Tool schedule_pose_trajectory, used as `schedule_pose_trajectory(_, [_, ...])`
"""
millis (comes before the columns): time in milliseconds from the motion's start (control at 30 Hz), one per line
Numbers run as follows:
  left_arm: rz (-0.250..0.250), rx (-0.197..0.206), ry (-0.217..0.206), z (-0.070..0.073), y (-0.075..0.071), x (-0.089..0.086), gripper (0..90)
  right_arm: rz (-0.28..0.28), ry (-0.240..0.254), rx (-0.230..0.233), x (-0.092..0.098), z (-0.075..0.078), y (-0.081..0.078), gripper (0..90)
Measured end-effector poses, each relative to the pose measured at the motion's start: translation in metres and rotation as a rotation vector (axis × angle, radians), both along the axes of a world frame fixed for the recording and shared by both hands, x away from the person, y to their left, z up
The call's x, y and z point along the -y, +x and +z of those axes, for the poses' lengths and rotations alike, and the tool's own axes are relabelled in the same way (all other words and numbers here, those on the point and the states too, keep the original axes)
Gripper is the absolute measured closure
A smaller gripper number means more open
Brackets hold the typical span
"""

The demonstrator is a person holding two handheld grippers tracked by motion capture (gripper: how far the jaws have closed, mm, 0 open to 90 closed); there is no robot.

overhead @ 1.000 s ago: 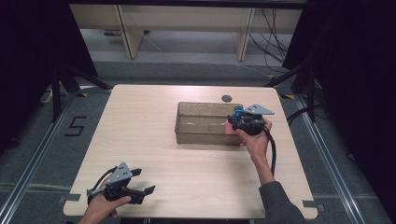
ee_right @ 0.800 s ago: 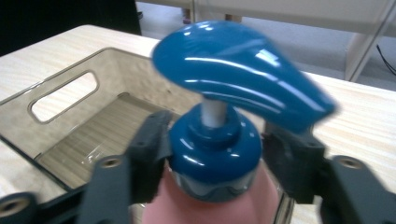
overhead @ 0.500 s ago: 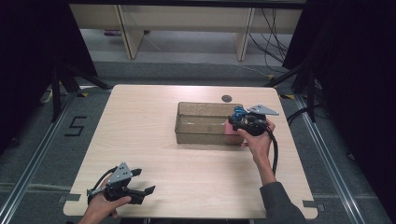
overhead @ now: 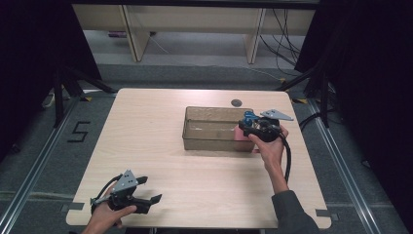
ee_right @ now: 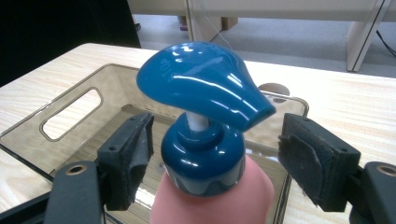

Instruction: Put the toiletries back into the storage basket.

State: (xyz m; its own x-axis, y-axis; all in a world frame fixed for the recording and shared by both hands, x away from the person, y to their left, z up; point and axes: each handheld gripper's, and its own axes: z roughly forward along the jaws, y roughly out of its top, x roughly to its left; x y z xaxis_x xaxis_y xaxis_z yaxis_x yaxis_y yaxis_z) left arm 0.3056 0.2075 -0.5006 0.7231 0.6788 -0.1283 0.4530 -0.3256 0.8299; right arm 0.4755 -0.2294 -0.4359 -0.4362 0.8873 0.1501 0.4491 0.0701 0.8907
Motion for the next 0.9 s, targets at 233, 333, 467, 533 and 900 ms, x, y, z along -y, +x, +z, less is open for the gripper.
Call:
schedule_pose_trajectory(233, [0.003,0.001,-0.007,0.0002,0.0001,0.0003,14.7,-0.011,0.009,0.0,0.0002,-0.0008,-0.0022,25.4])
schedule_pose_trajectory(333, [0.005,0.0,-0.01,0.0,0.0,0.0003,14.7,-0.004,0.006,0.0,0.0025,-0.0006,-0.002,25.2])
schedule_pose_trajectory(467, [0.003,0.001,-0.008,-0.0001,-0.0002,0.0004,14.7,-0.013,-0.001,0.001,0.0034,0.0017,-0.004,25.2])
schedule_pose_trajectory(533, [0.002,0.002,-0.001,-0.0001,0.0005,0.0001,14.7,-0.022,0.052,-0.029,0.0004,0.0021,-0.0069,25.1])
schedule_pose_trajectory(900, [0.002,0.002,-0.001,0.0001,0.0005,0.0002,14.7,-0.015,0.013,0.002,0.0055,0.0029,-0.0083,24.7])
